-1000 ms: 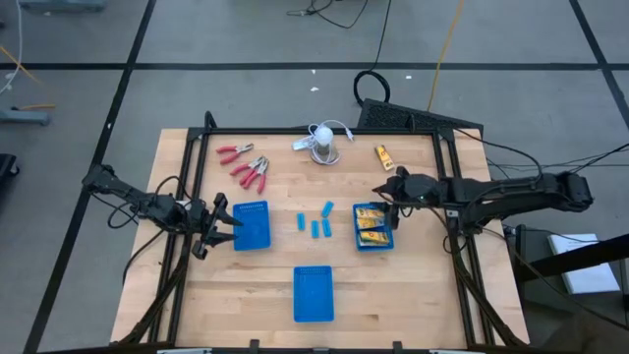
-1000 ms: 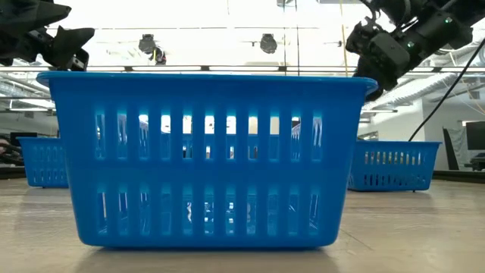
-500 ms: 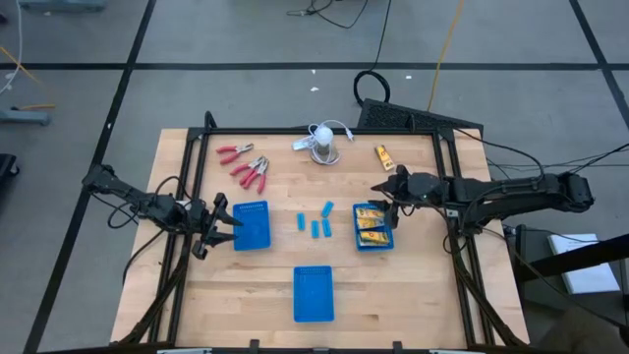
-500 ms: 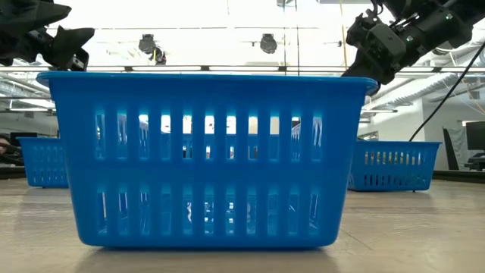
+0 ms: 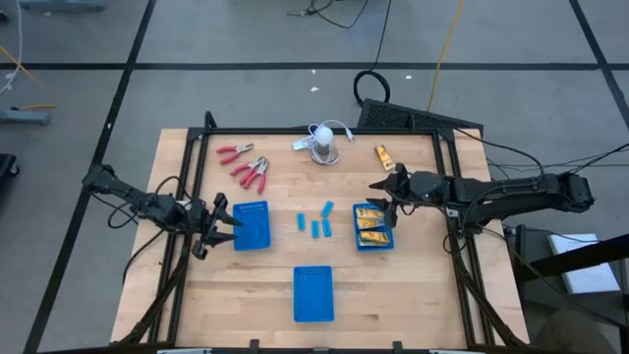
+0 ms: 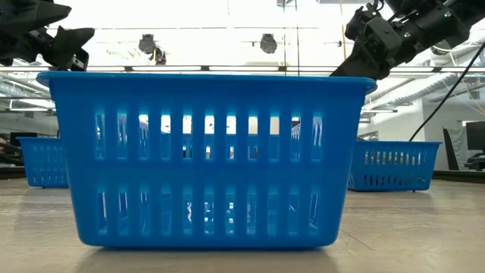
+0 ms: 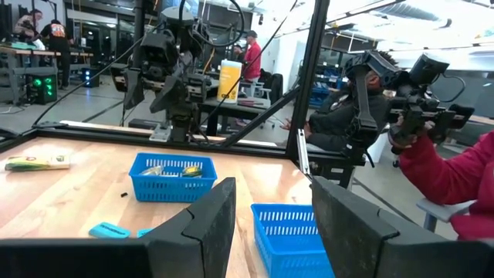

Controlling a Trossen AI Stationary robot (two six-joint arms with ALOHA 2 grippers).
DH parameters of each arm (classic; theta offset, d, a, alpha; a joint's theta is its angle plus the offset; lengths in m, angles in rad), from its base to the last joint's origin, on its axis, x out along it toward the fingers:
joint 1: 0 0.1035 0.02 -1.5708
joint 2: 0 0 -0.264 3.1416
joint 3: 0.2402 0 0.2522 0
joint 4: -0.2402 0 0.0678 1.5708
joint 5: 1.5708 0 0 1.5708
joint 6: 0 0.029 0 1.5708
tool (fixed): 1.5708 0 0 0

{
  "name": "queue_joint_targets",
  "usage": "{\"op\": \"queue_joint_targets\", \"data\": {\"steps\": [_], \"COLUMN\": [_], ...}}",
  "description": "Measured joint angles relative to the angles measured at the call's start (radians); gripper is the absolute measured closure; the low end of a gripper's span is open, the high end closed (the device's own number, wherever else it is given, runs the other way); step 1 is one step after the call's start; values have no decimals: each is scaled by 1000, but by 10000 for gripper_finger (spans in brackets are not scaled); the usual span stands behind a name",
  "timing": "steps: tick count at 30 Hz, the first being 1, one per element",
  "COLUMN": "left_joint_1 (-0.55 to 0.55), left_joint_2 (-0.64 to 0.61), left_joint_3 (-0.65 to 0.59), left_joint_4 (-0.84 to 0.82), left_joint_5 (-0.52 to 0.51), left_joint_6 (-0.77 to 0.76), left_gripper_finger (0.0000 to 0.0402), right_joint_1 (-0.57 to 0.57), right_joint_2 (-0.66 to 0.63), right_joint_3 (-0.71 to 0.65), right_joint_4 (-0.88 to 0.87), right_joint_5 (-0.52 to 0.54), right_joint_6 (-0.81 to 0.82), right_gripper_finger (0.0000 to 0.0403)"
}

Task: Pick & Place School Supplies
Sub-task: Put the yellow crayon box into the top right blue bin

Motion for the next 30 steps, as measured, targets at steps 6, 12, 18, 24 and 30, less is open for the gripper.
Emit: {"op": "queue_joint_targets", "data": {"steps": [6,12,18,24,30], "left_joint_1": [0,0,1,1,1], "left_joint_2": [0,0,0,0,0], "left_joint_3": [0,0,0,0,0], "left_joint_4": [0,0,0,0,0], "left_joint_5": [0,0,0,0,0], "left_joint_6": [0,0,0,0,0], "left_gripper_finger": [229,229,229,229,229], "right_joint_1": [0,0,0,-1,-24], "right_joint_2": [0,0,20,60,94], "right_joint_3": [0,0,-11,-167,-321], "right_joint_4": [0,0,63,449,850], "right_joint_5": [0,1,138,157,160], "right_joint_6": [9,9,10,-9,-86], "right_gripper_finger": [206,206,206,206,206]}}
